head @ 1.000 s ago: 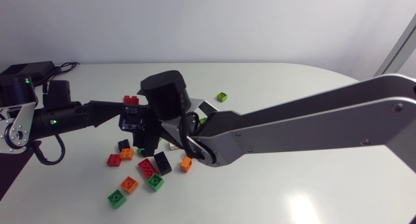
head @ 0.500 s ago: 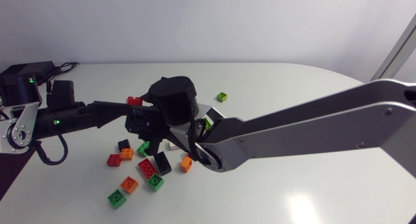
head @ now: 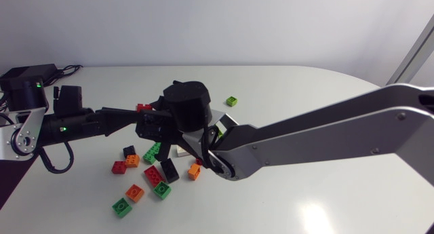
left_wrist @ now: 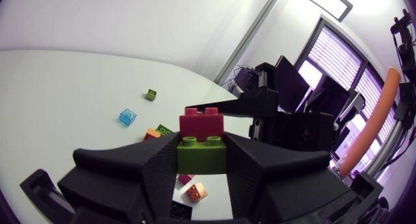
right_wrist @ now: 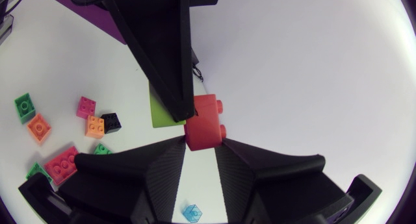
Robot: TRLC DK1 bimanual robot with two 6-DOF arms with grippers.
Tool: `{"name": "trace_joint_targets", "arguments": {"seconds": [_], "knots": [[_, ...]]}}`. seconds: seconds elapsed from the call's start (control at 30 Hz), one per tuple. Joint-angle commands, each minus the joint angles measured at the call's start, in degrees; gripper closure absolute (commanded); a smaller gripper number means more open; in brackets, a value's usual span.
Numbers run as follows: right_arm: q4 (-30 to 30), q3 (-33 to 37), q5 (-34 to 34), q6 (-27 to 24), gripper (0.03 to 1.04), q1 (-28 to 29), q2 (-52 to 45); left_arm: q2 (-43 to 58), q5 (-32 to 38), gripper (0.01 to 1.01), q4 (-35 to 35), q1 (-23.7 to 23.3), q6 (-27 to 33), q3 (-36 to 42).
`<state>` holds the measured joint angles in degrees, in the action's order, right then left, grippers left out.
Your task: Disassemble duplo
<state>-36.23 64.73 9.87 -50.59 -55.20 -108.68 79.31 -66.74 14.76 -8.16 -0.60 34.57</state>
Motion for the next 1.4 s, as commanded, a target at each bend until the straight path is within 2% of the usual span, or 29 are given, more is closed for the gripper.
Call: {"name": "trace_joint_targets", "arguments": {"seconds": [0.0,0.17,1.03,1.17,1.37], "knots": [[-1.83,-0.74,-0.55,-0.83,0.8,-0.17,1.19,1.38,-1.11,0.869,-0.97,1.4,0.78,0.33],[-1.83,-0.57,-0.55,-0.39,0.83,-0.08,1.11,2.61,-1.11,0.89,-2.37,1.92,1.74,1.03],[-1.13,3.39,4.02,3.21,0.83,2.9,0.84,2.61,-1.02,0.882,-4.48,2.89,3.68,1.29],[-1.13,3.3,4.02,3.21,0.83,2.82,0.75,2.52,-1.02,0.762,-4.48,2.8,3.94,1.29],[-1.13,3.12,4.11,3.21,0.83,2.47,0.58,2.43,-1.02,0.643,-4.48,2.54,3.94,1.38]]}}
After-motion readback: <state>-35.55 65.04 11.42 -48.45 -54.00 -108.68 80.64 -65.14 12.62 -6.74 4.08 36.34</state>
